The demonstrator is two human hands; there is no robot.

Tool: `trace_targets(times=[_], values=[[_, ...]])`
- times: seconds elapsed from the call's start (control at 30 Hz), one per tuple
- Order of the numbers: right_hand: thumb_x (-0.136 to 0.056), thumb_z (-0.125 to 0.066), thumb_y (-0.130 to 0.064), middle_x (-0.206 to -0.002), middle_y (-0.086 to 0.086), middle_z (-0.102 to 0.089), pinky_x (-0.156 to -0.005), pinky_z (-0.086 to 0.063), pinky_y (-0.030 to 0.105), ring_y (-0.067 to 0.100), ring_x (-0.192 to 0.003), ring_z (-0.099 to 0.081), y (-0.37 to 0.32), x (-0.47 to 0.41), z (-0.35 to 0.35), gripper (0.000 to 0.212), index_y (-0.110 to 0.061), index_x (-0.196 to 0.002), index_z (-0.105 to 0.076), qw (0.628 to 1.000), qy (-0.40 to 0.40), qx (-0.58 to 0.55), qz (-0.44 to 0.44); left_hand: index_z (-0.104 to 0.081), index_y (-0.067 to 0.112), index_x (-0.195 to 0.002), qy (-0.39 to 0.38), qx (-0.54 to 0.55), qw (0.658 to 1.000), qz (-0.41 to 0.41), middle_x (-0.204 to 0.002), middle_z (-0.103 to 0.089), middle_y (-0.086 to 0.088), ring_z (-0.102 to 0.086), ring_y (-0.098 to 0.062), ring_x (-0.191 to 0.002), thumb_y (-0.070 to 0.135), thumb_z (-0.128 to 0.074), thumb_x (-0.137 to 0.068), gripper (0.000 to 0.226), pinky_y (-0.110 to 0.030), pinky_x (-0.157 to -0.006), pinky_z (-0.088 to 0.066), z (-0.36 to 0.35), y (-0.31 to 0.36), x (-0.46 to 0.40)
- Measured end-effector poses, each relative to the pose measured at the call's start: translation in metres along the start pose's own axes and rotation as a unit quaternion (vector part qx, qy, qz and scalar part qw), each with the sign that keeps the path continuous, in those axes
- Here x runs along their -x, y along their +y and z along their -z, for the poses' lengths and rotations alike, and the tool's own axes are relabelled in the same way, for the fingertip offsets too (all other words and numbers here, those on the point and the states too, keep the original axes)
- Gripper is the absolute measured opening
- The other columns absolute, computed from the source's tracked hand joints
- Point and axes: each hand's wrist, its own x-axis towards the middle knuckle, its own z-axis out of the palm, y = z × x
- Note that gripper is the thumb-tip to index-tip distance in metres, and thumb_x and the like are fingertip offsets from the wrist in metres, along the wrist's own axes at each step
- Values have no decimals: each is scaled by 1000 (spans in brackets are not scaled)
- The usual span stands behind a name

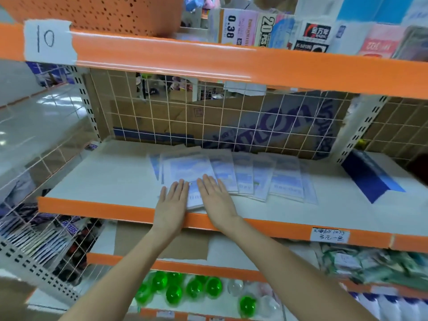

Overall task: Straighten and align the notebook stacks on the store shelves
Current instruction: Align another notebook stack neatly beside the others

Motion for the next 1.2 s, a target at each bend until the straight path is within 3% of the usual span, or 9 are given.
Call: trace_targets(times=[0.2, 0.43, 0.67, 0.8, 0.93, 1.03, 1.2], values=[[-94, -28, 4, -158, 17, 1, -117, 8, 40, 26, -147, 2, 43, 29, 19, 64, 0, -149, 5, 993, 65, 33, -92, 8, 9, -149, 91, -12, 991, -99, -158, 6, -8, 1, -20, -146, 3, -27, -98, 62, -41, -115, 7, 17, 41, -22], [-97, -24, 1, -158, 17, 5, -116, 10, 40, 26, -147, 6, 131, 114, 45, 60, 1, -148, 7, 968, 95, 80, -218, 4, 9, -150, 143, 6, 962, -232, -158, 2, -8, -2, -19, -146, 0, -22, -94, 63, -43, -115, 9, 62, 155, -29], [-99, -22, -3, -158, 18, 3, -117, 8, 41, 25, -147, 3, 233, 230, 55, 57, 1, -148, 6, 942, 106, 95, -303, -1, 10, -150, 175, -4, 932, -319, -159, -6, -4, -6, -17, -146, 2, -27, -92, 64, -44, -115, 8, 96, 301, -9], [-100, -23, -7, -158, 18, 1, -116, 9, 39, 25, -147, 0, 299, 314, 52, 56, 1, -149, 5, 926, 97, 109, -348, -30, 3, -144, 244, 42, 893, -376, -151, -32, -11, -33, -22, -138, 5, -33, -90, 55, -49, -114, -15, 112, 404, 17], [-99, -24, -7, -158, 18, -2, -117, 6, 40, 27, -147, -3, 359, 403, 51, 56, 0, -149, 1, 905, 74, 108, -405, -14, 7, -149, 190, 34, 891, -411, -157, -17, -8, -14, -21, -145, 18, -43, -96, 61, -45, -115, 4, 113, 514, 39], [-98, -26, -4, -158, 19, -1, -117, 5, 41, 28, -147, -4, 400, 458, 53, 58, 0, -149, 0, 892, 69, 102, -435, -48, -2, -132, 237, 64, 865, -437, -136, -51, -18, -48, -28, -127, 0, -66, -78, 57, -55, -109, -23, 120, 580, 59], [-98, -25, 0, -158, 19, 2, -117, 5, 39, 27, -147, -1, 459, 527, 48, 58, 1, -149, 3, 865, 72, 80, -491, -72, 6, -104, 311, 50, 806, -501, -107, -70, -7, -66, -18, -101, 8, -87, -53, 54, -47, -90, -48, 139, 675, 67]])
